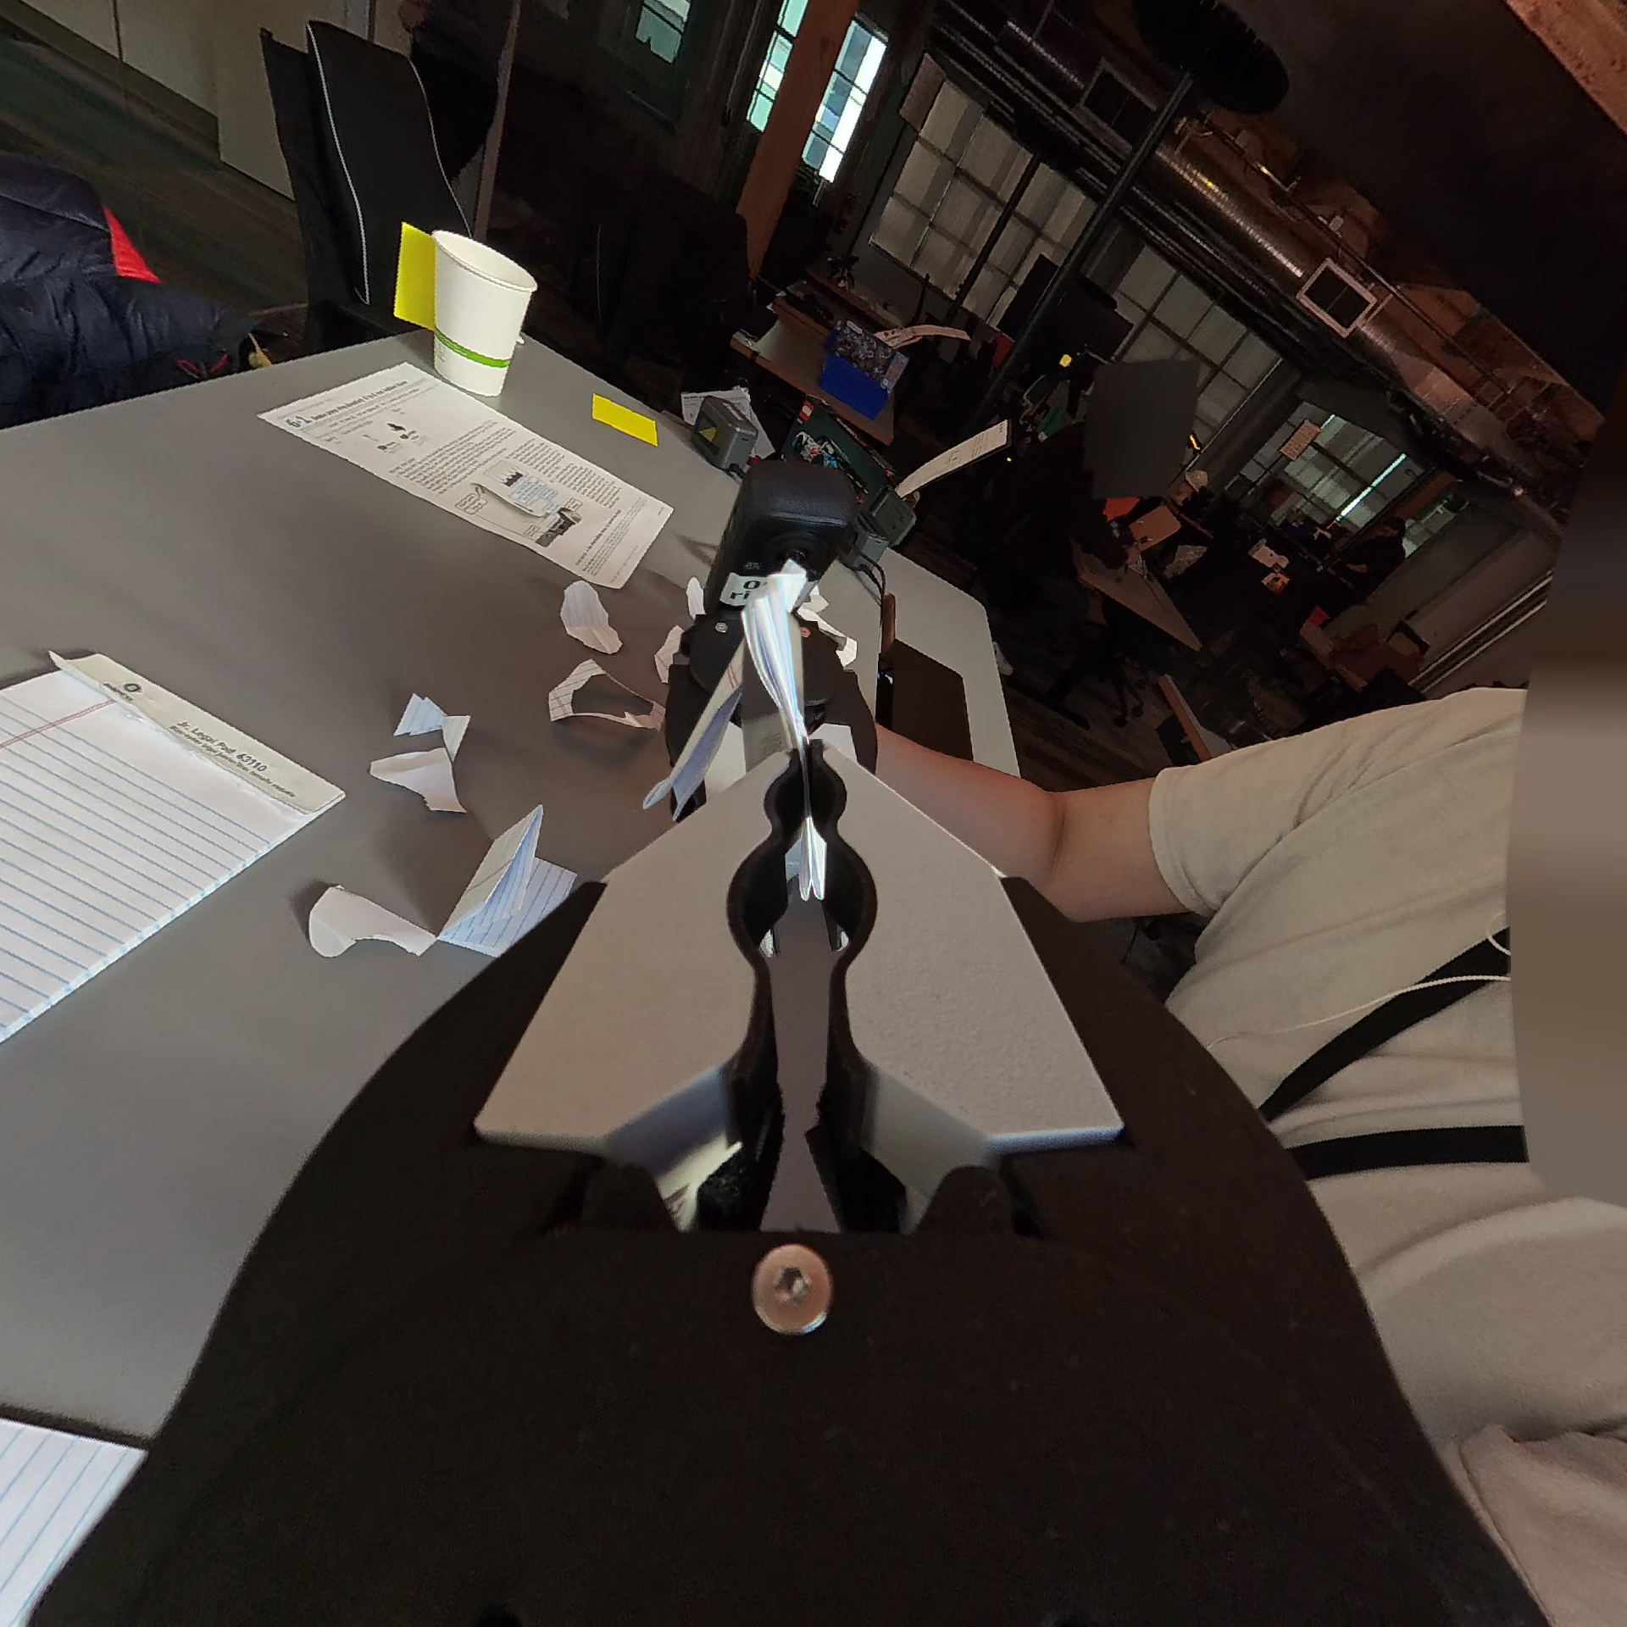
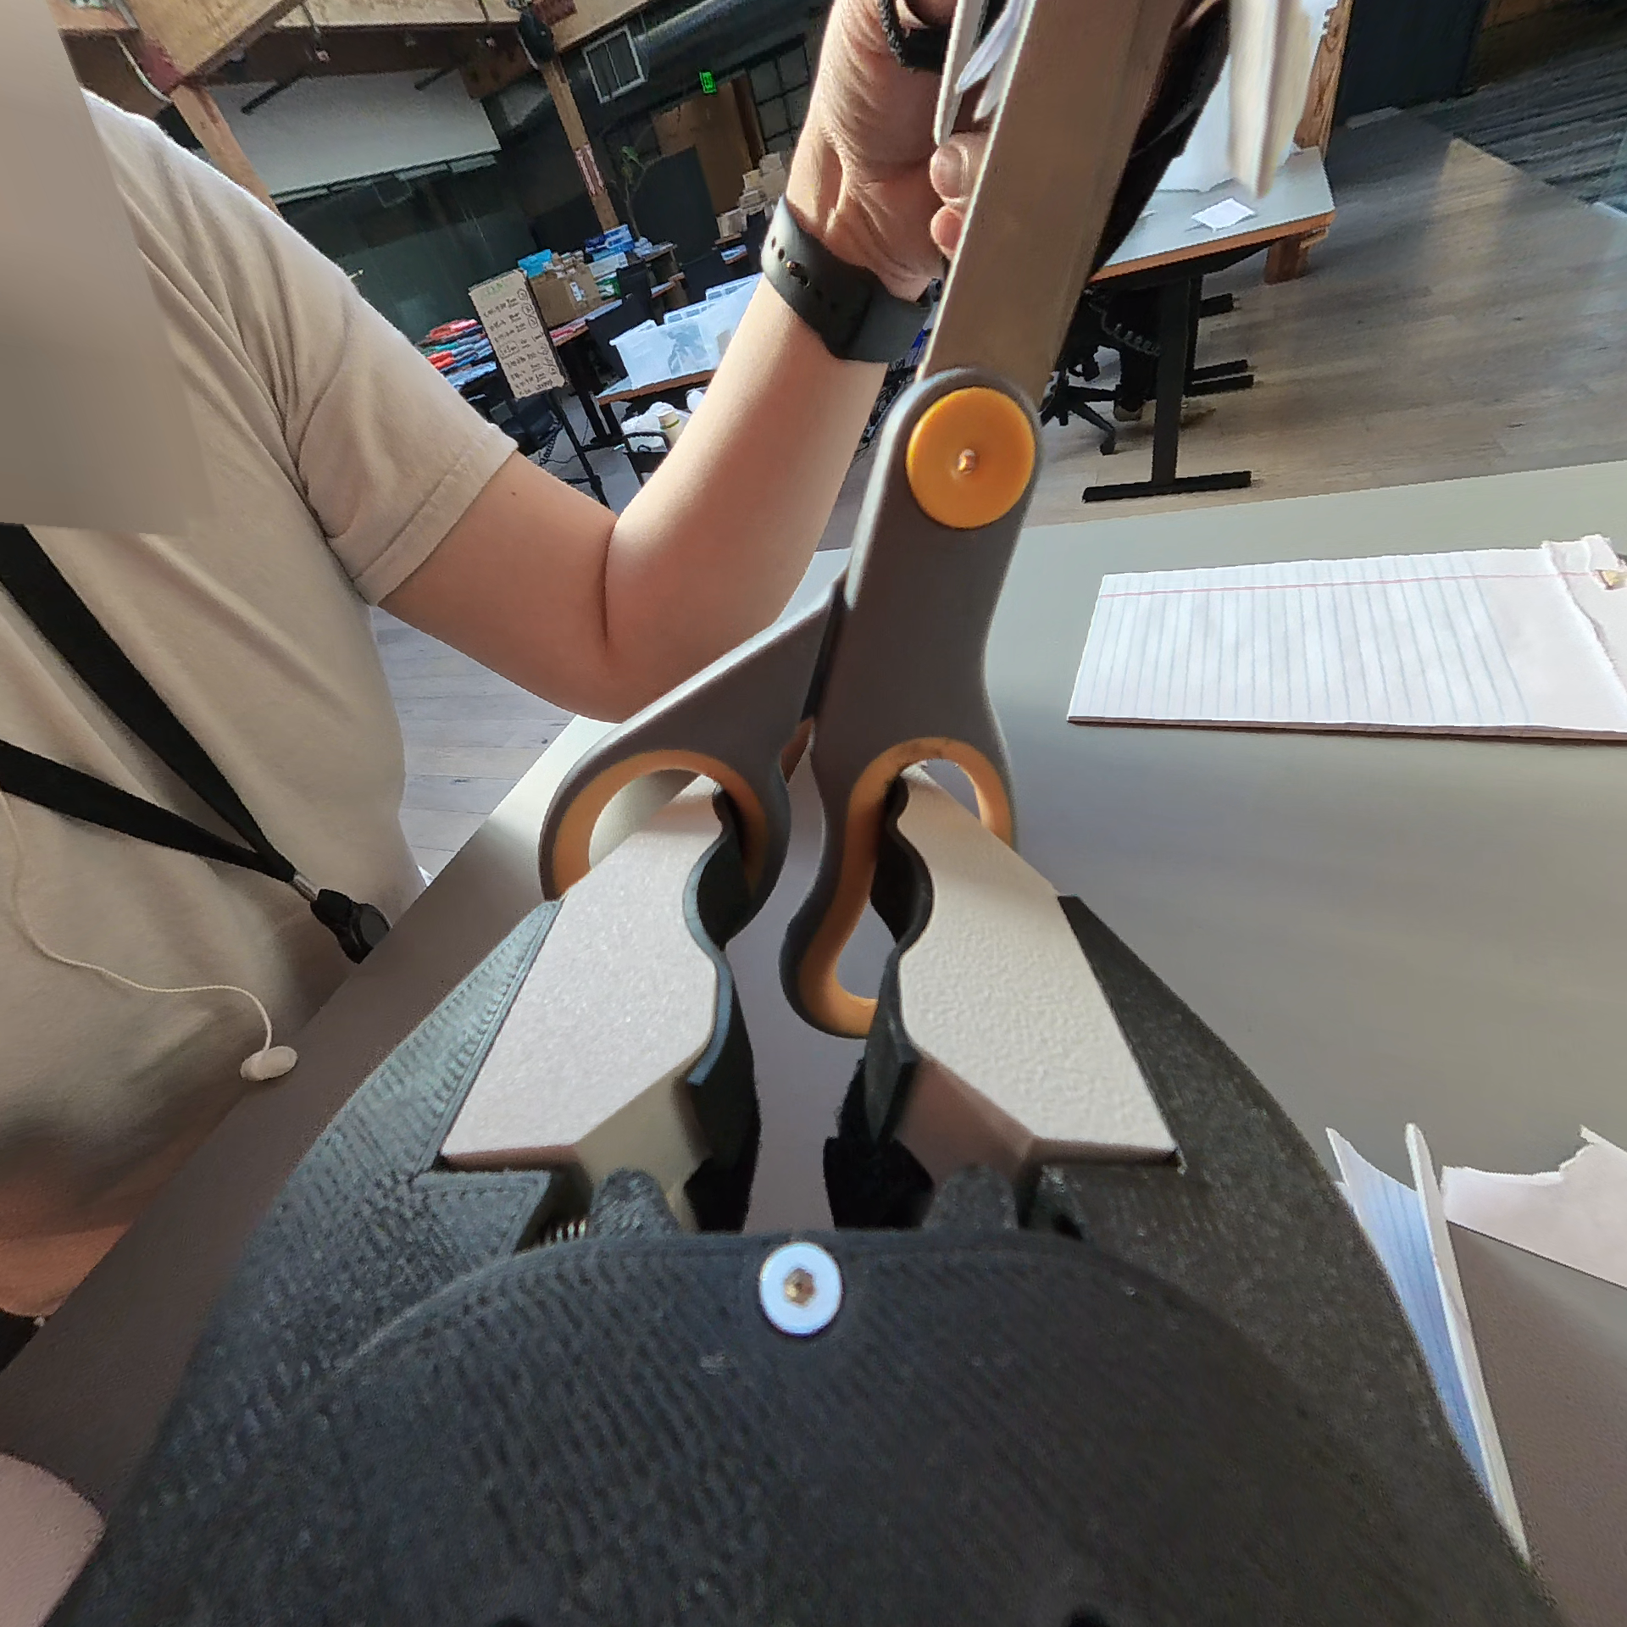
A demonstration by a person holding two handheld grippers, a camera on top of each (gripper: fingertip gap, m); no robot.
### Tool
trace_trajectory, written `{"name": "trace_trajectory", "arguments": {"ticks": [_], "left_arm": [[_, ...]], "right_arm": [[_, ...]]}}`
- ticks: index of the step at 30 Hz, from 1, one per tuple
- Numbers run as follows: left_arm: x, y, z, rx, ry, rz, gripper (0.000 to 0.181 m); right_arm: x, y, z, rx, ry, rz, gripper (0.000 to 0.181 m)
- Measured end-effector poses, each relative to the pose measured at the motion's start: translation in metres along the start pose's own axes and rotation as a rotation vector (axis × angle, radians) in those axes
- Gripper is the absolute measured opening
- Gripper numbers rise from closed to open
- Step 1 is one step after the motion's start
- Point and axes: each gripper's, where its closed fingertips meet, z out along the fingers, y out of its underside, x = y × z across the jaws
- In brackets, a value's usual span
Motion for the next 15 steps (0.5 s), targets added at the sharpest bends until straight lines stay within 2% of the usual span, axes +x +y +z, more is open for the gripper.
{"name": "trace_trajectory", "arguments": {"ticks": [6, 10, 12, 15], "left_arm": [[-0.003, -0.001, 0.001, 0.011, -0.002, -0.016, 0.0], [-0.003, -0.02, -0.005, 0.132, 0.002, -0.018, 0.008], [-0.005, -0.02, -0.007, 0.135, -0.014, -0.014, 0.0], [-0.007, -0.019, -0.009, 0.126, -0.041, -0.014, 0.0]], "right_arm": [[-0.003, 0.0, 0.0, 0.006, -0.025, 0.009, 0.023], [-0.003, 0.001, -0.001, -0.026, -0.007, 0.0, 0.024], [-0.004, 0.001, 0.0, -0.027, -0.013, -0.003, 0.024], [-0.003, 0.0, 0.003, -0.022, -0.017, 0.017, 0.024]]}}
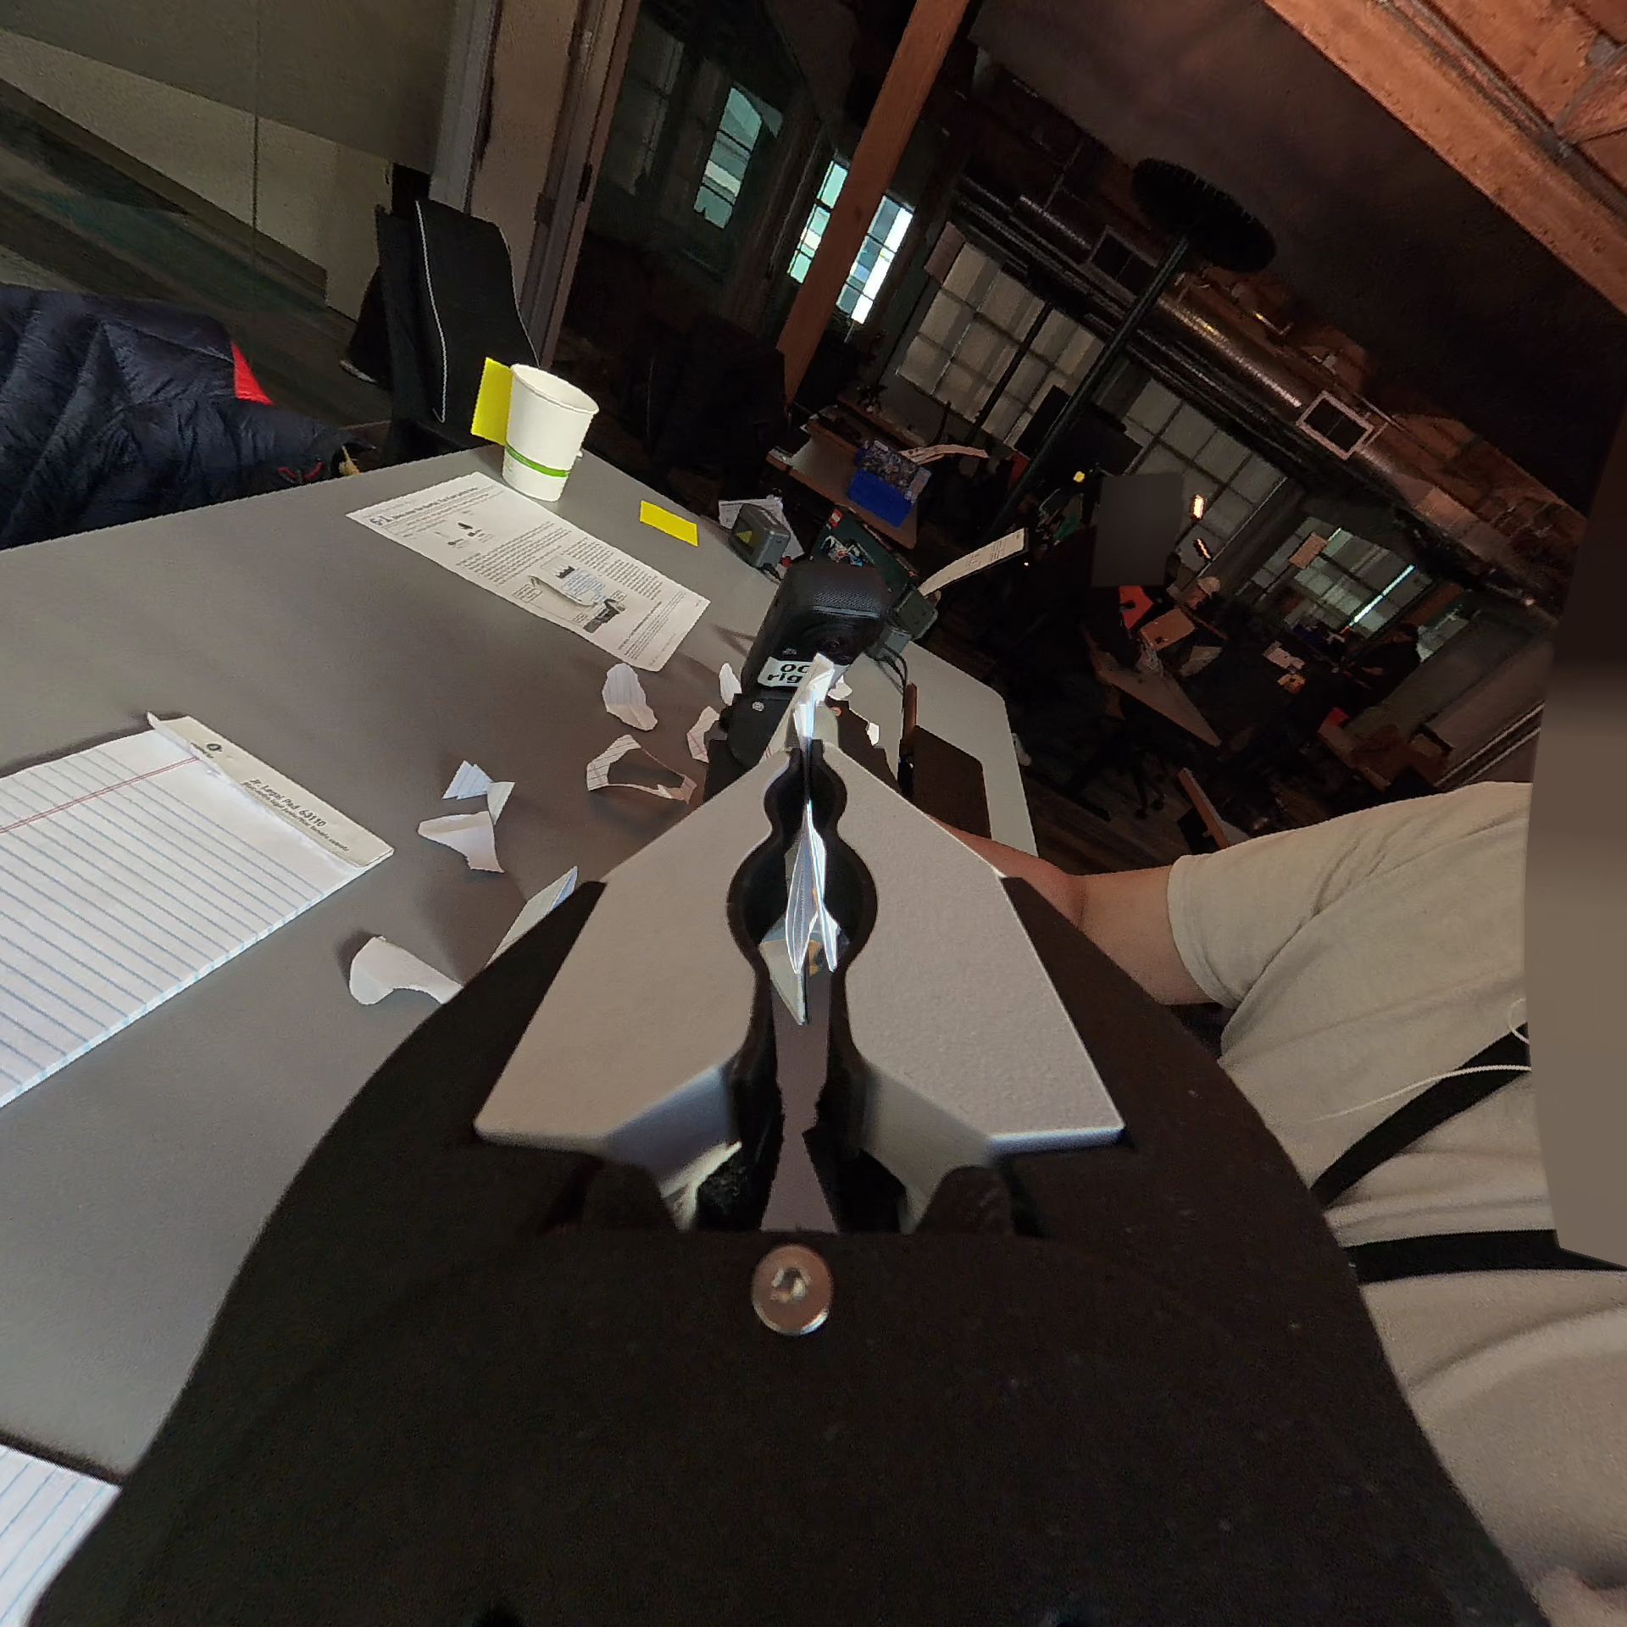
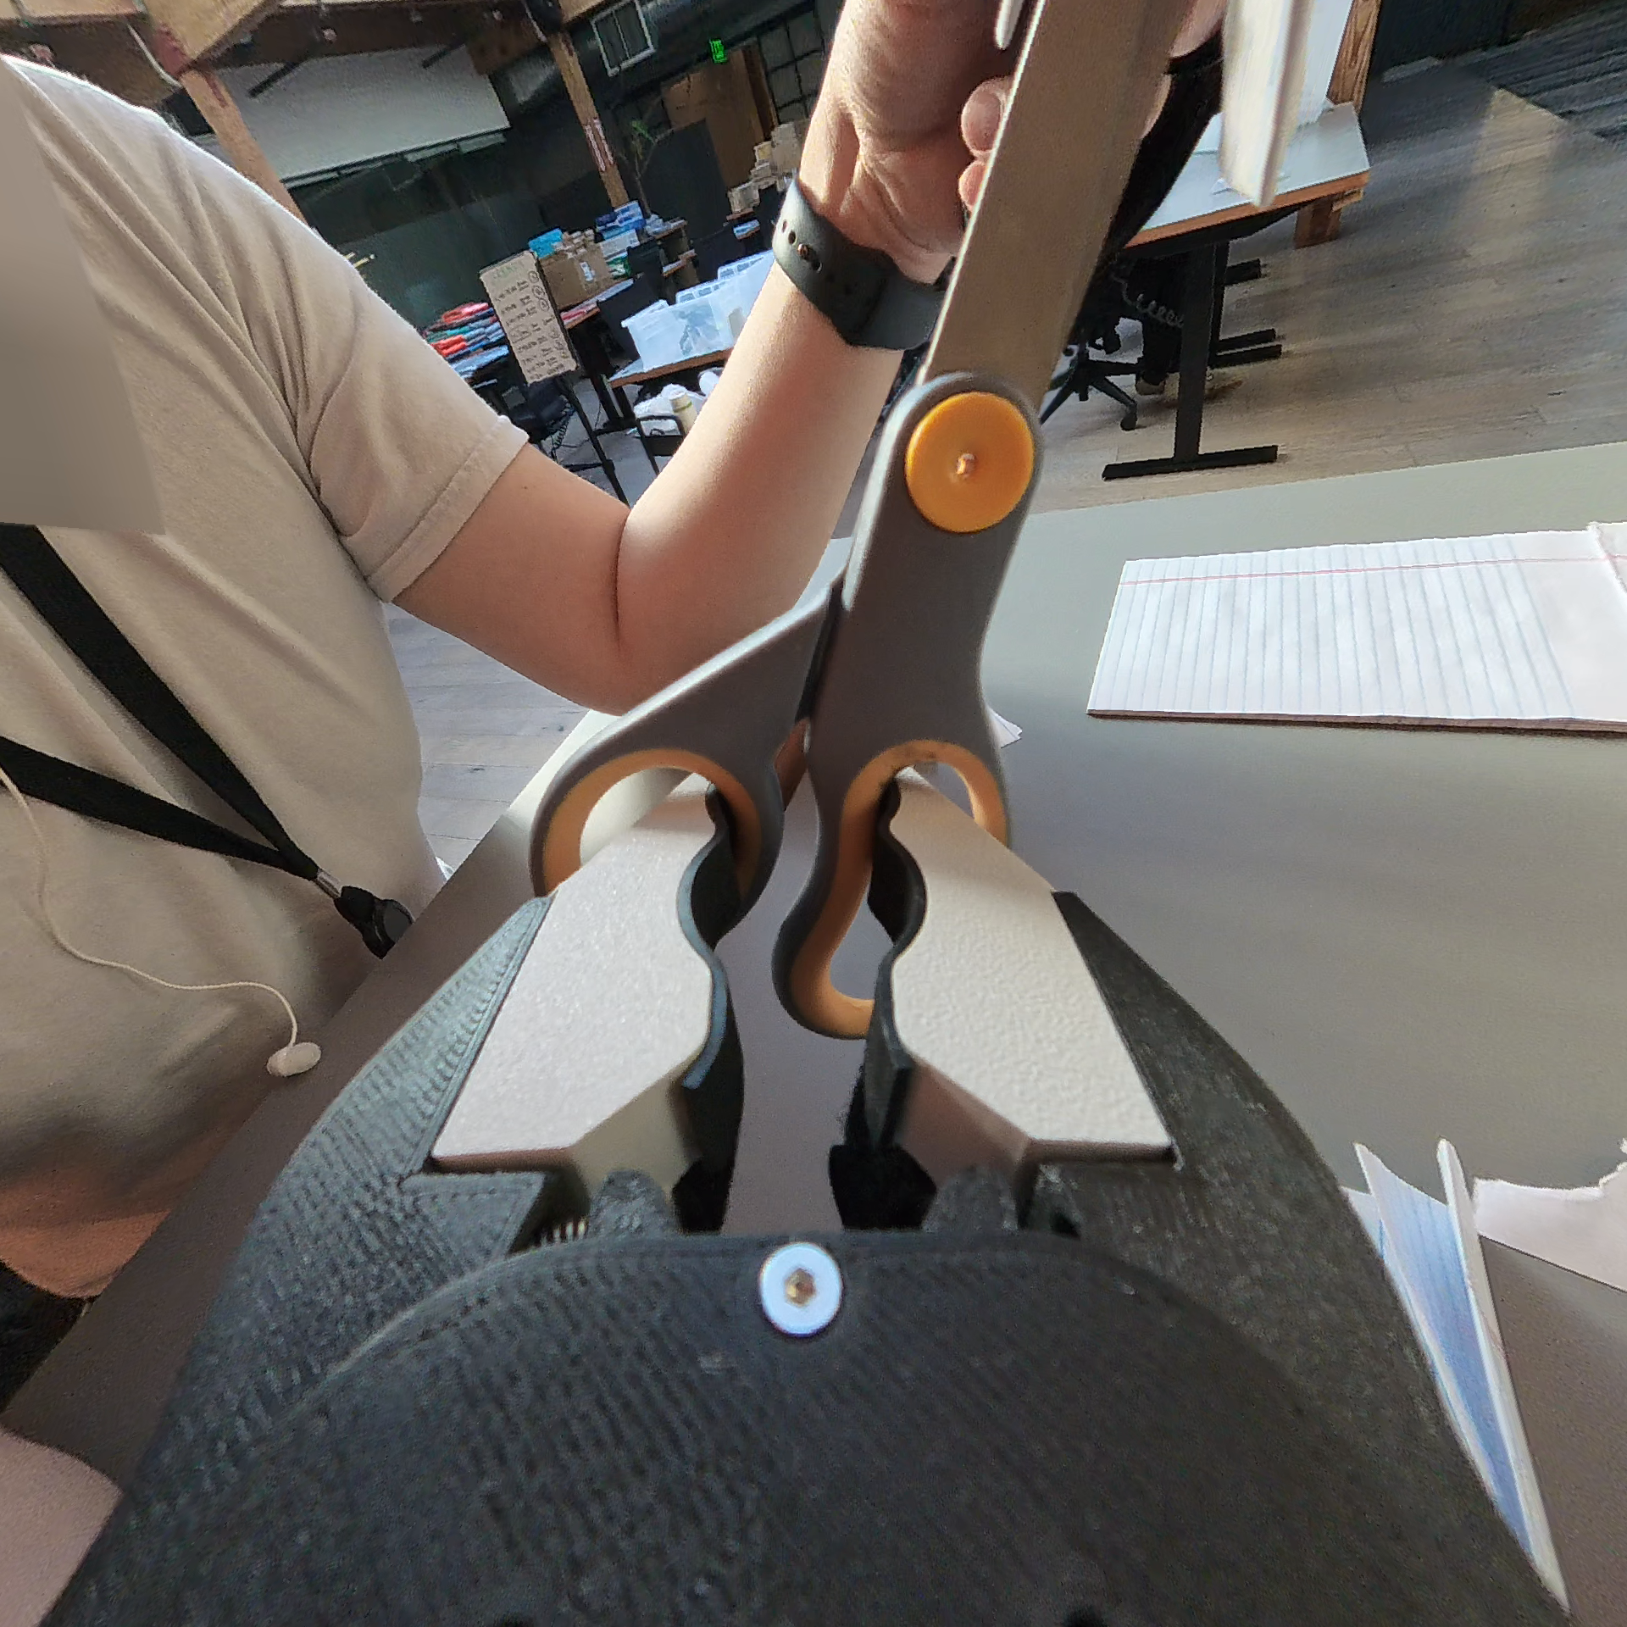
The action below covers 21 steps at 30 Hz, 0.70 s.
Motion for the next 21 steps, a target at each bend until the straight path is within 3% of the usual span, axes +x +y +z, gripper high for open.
{"name": "trace_trajectory", "arguments": {"ticks": [4, 14, 18, 20, 21], "left_arm": [[-0.005, 0.001, -0.003, -0.003, -0.012, -0.029, 0.0], [0.0, 0.021, -0.004, -0.124, 0.001, -0.031, 0.0], [-0.005, 0.012, -0.003, -0.068, -0.023, -0.034, 0.0], [-0.012, 0.004, -0.005, -0.018, -0.064, -0.04, 0.026], [-0.013, 0.001, -0.005, 0.004, -0.065, -0.043, 0.03]], "right_arm": [[-0.004, -0.004, 0.002, 0.017, -0.034, 0.024, 0.026], [-0.025, 0.008, -0.012, -0.11, -0.099, 0.098, 0.027], [-0.018, 0.001, -0.013, -0.069, -0.06, 0.097, 0.026], [-0.012, -0.012, -0.016, 0.011, -0.03, 0.084, 0.025], [-0.008, -0.018, -0.018, 0.044, -0.002, 0.074, 0.025]]}}
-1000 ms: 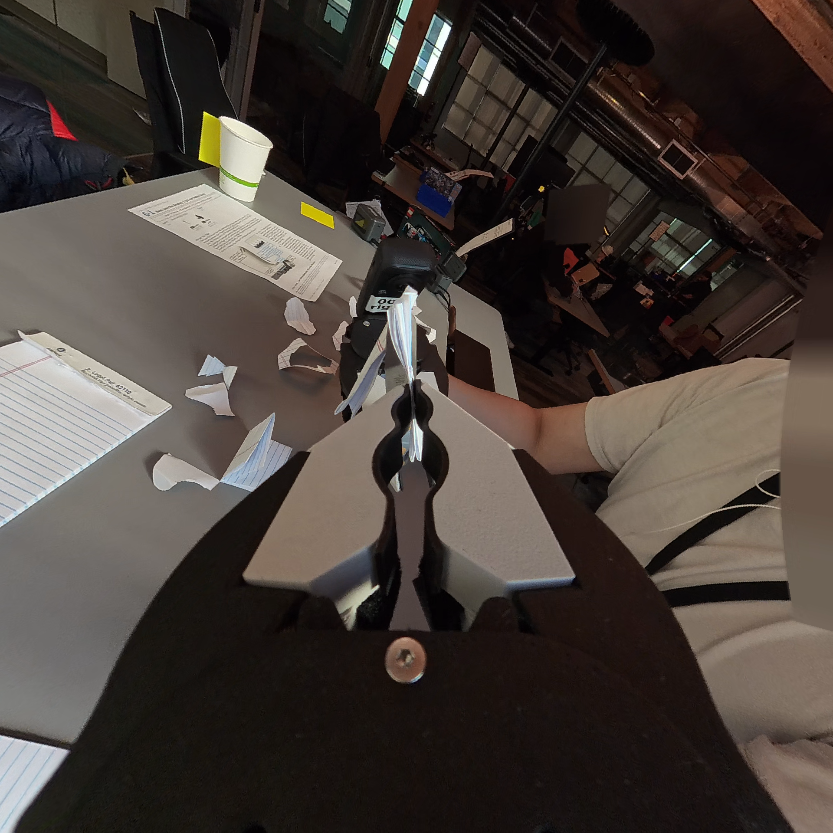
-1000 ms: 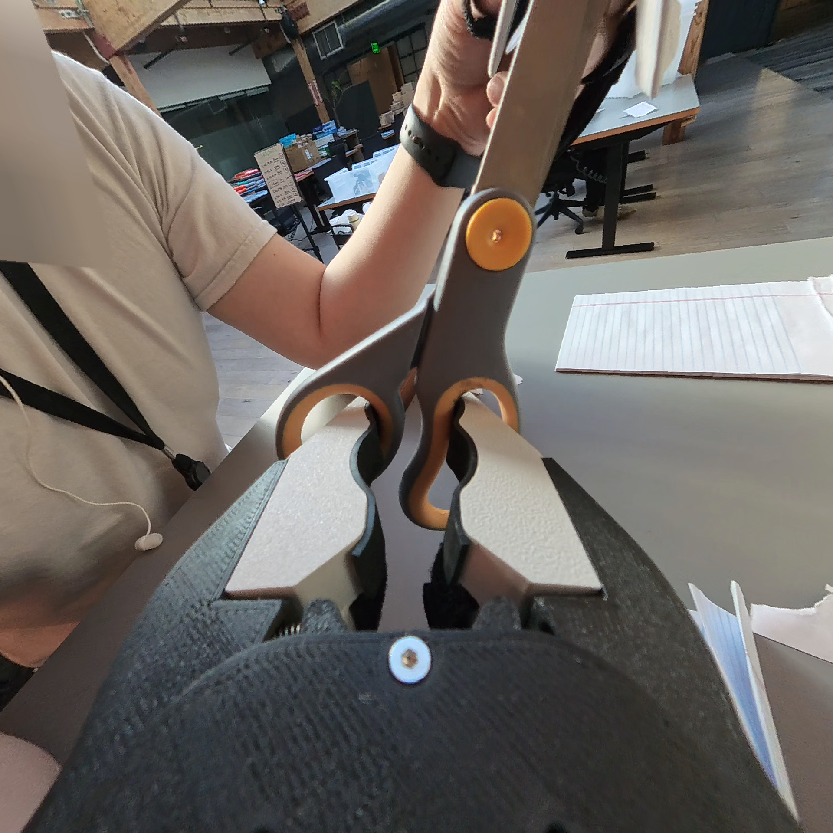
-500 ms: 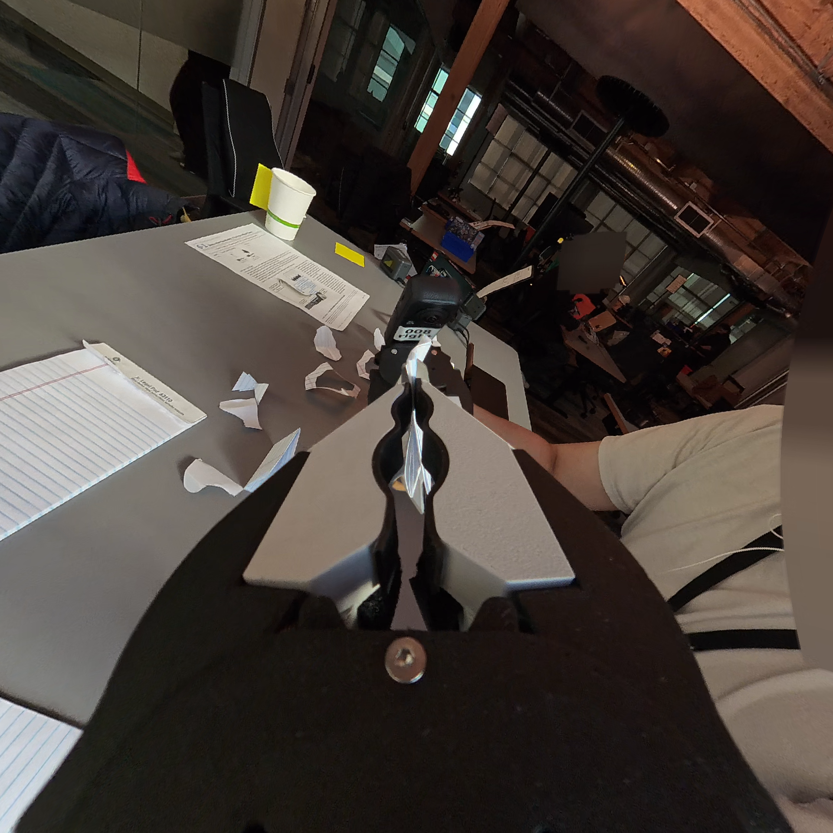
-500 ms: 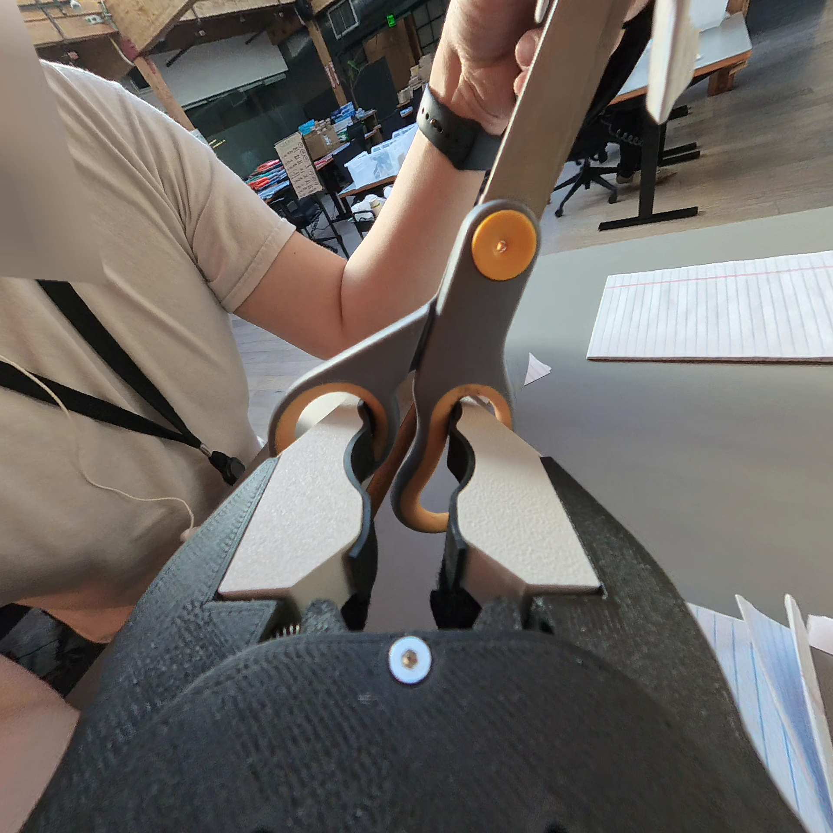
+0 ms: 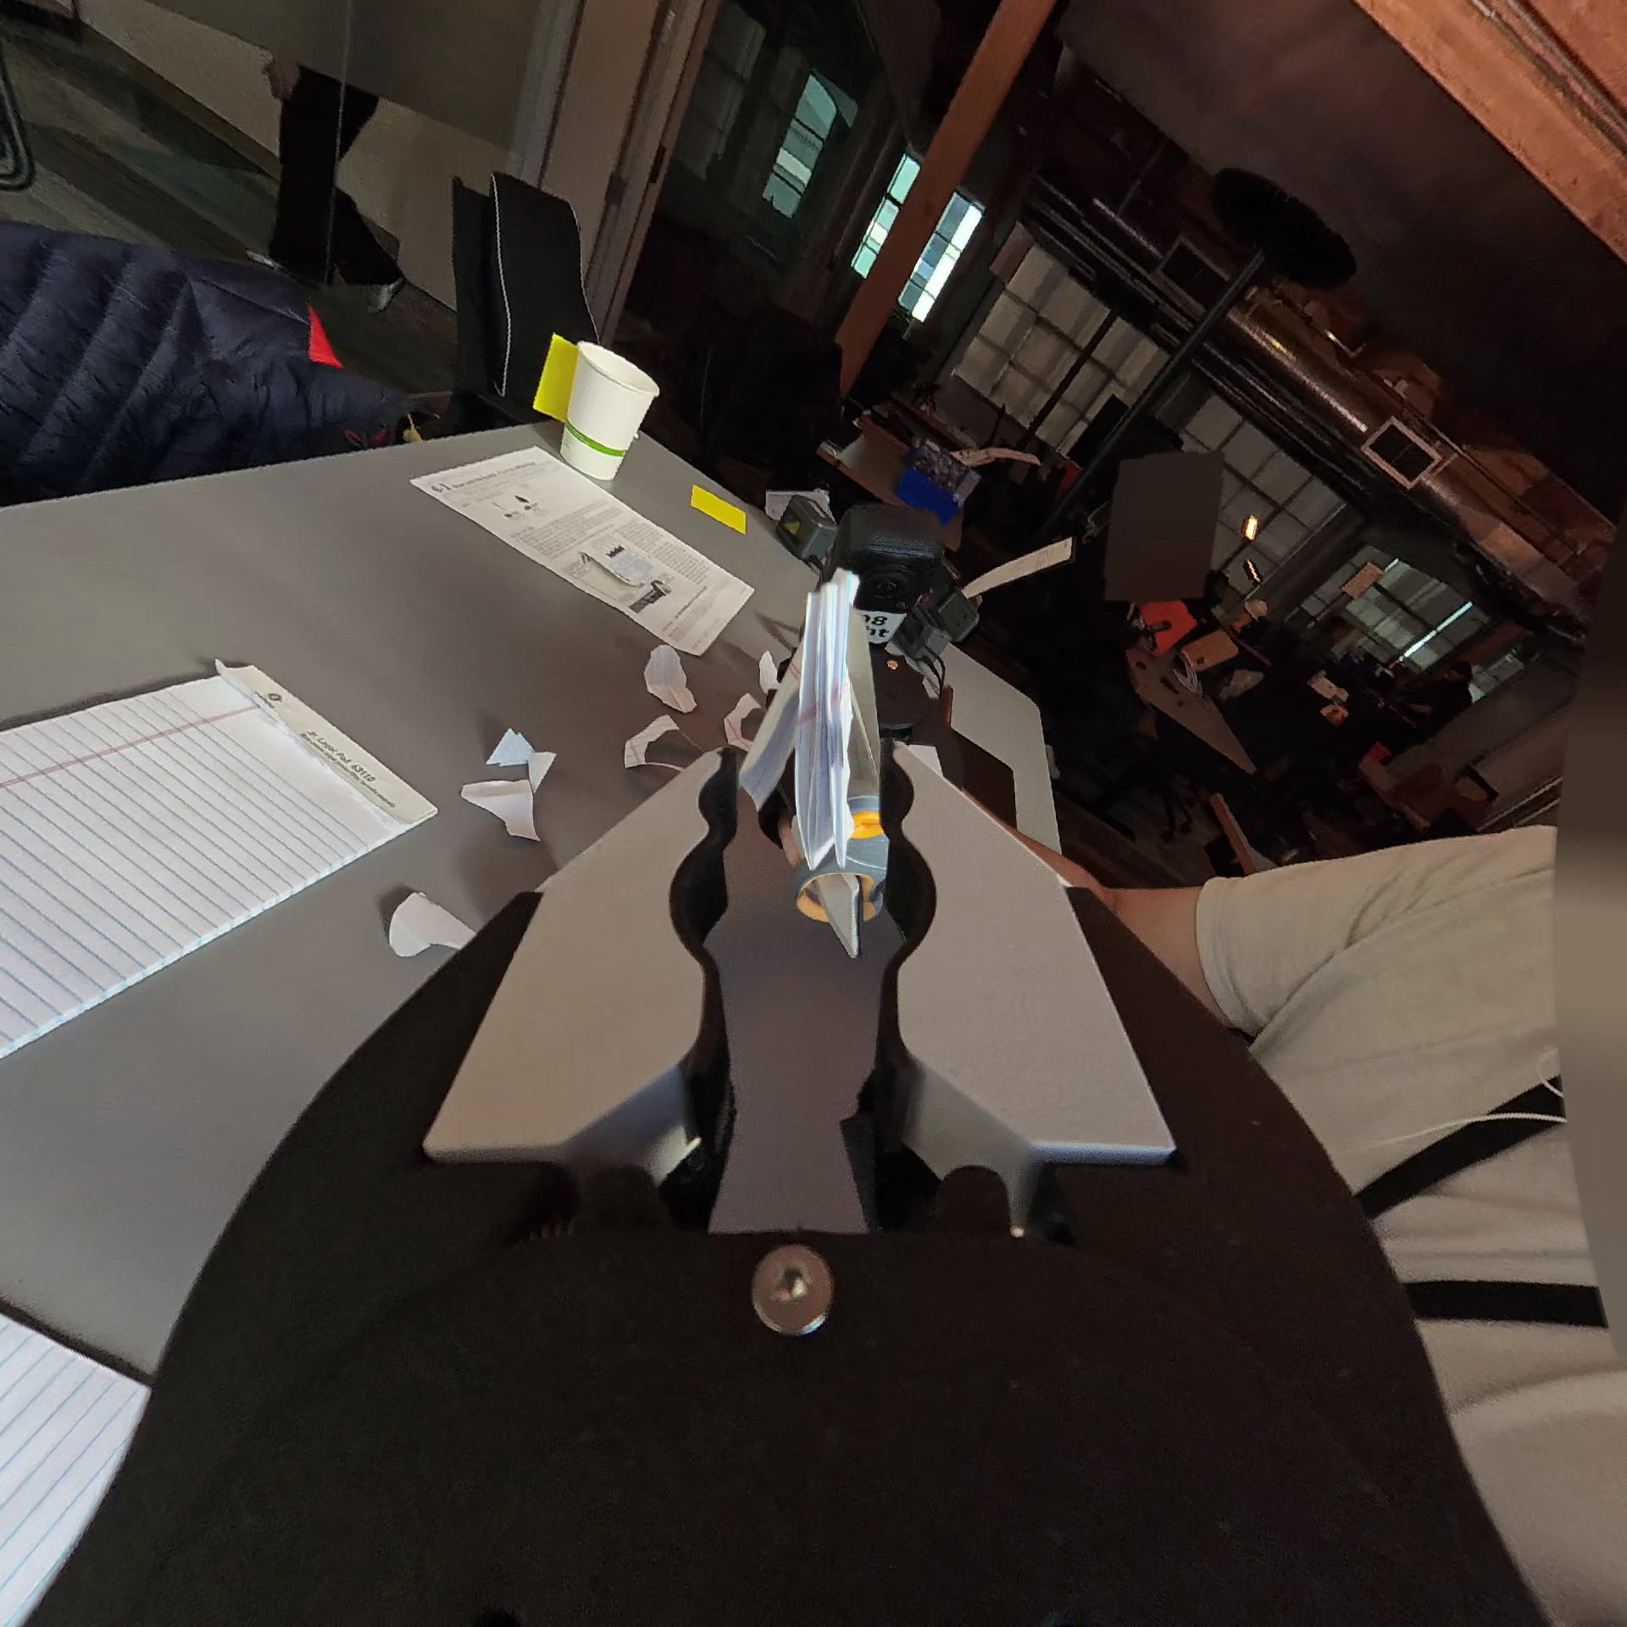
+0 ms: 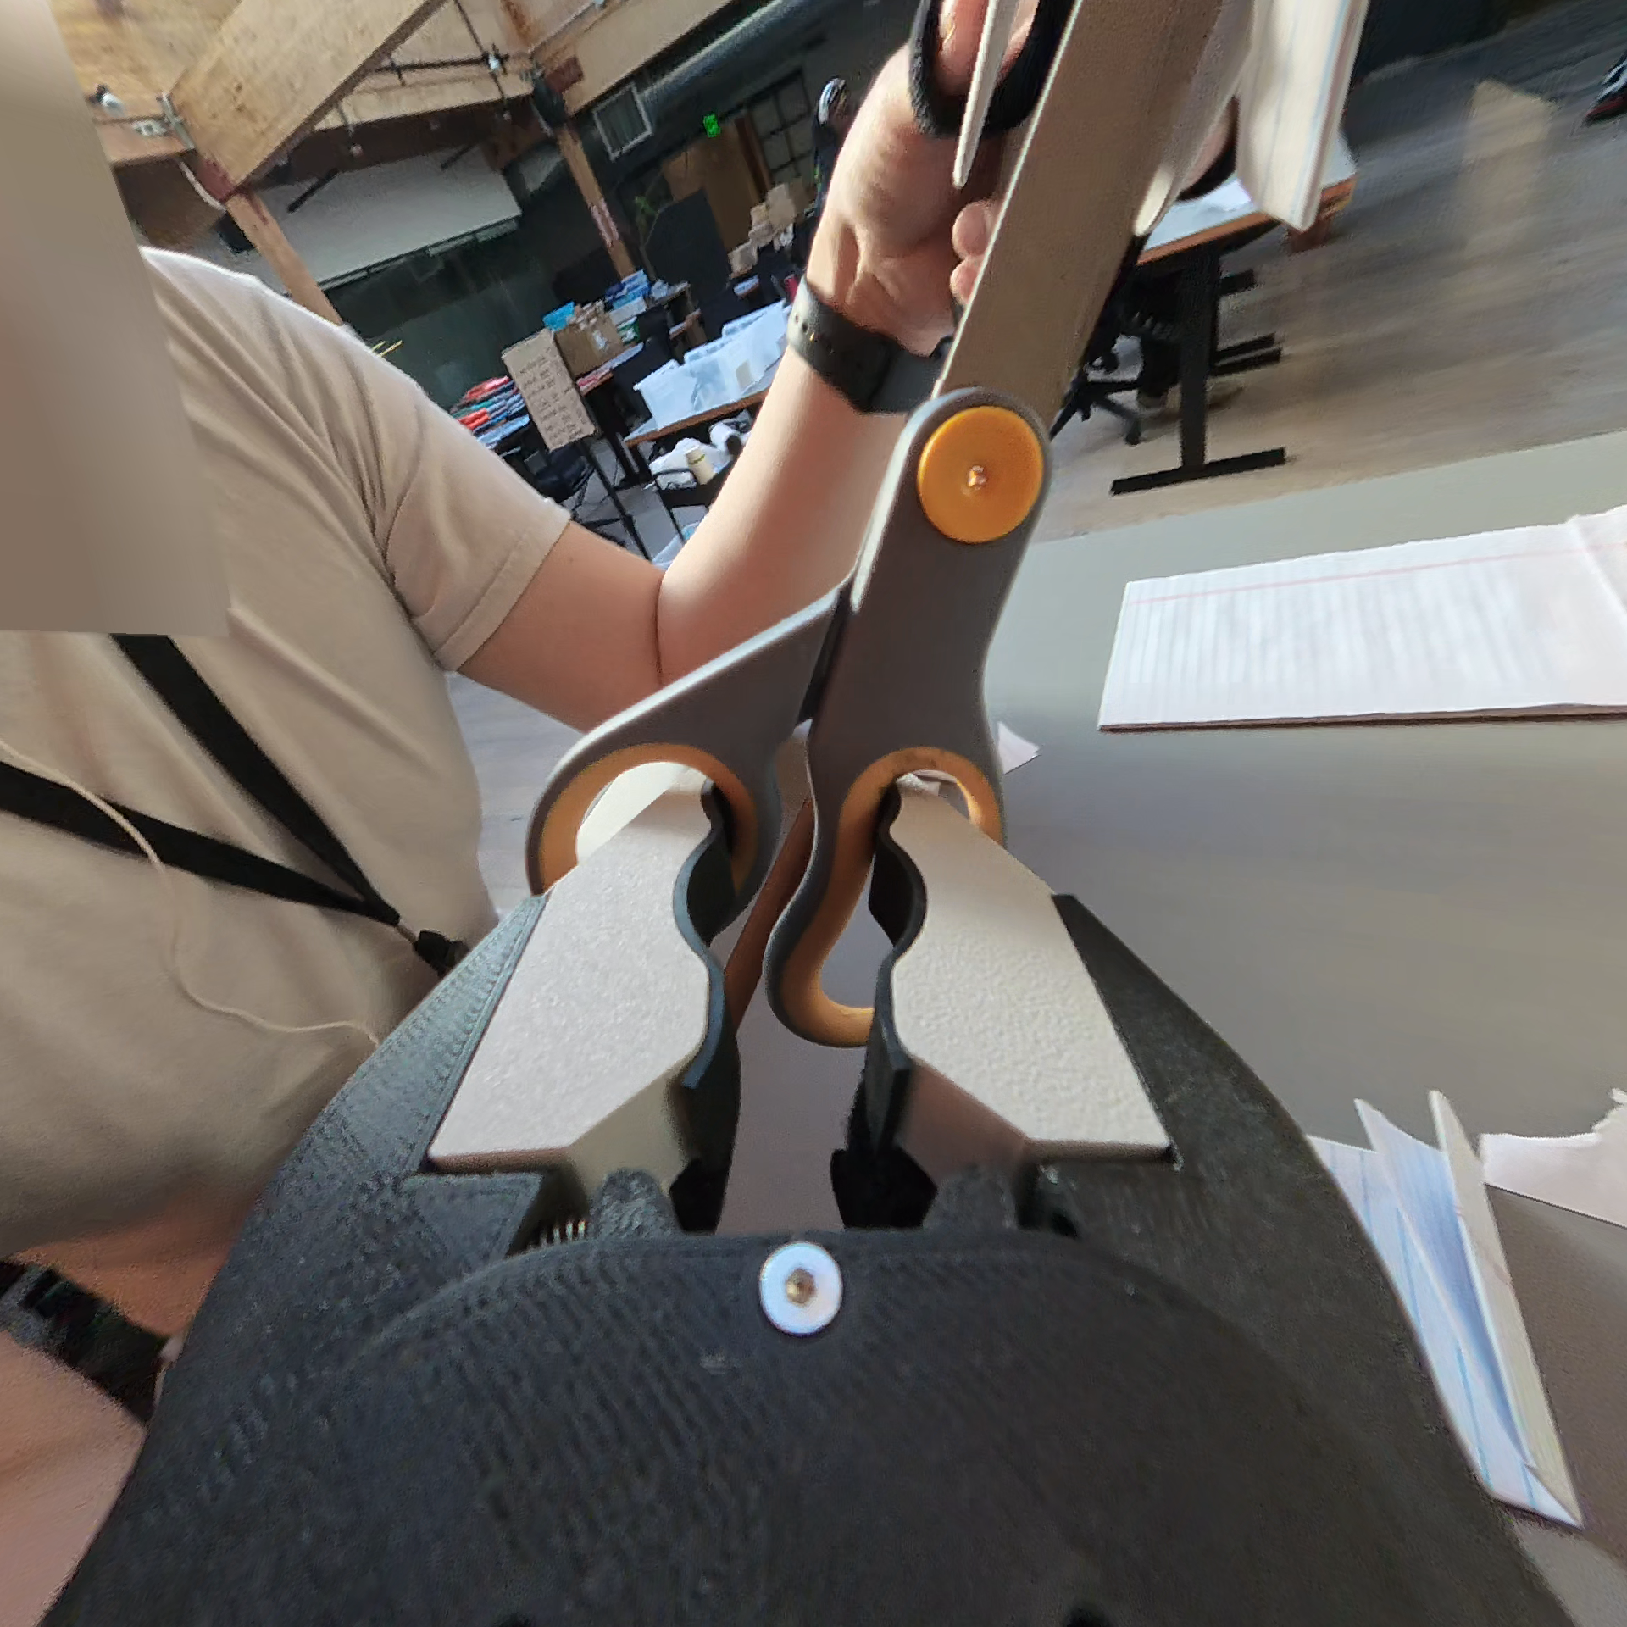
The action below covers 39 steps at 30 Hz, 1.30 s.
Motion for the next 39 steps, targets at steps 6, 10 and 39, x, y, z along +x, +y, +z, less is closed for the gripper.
{"name": "trace_trajectory", "arguments": {"ticks": [6, 10, 39], "left_arm": [[0.007, -0.017, 0.013, 0.106, 0.082, -0.027, 0.023], [0.011, -0.029, 0.016, 0.183, 0.124, -0.007, 0.0], [0.003, 0.036, 0.001, -0.21, 0.054, -0.027, 0.0]], "right_arm": [[0.008, -0.014, 0.002, 0.054, 0.084, -0.06, 0.025], [0.014, -0.017, 0.008, 0.063, 0.124, -0.081, 0.025], [-0.008, 0.025, 0.001, -0.144, -0.045, 0.085, 0.033]]}}
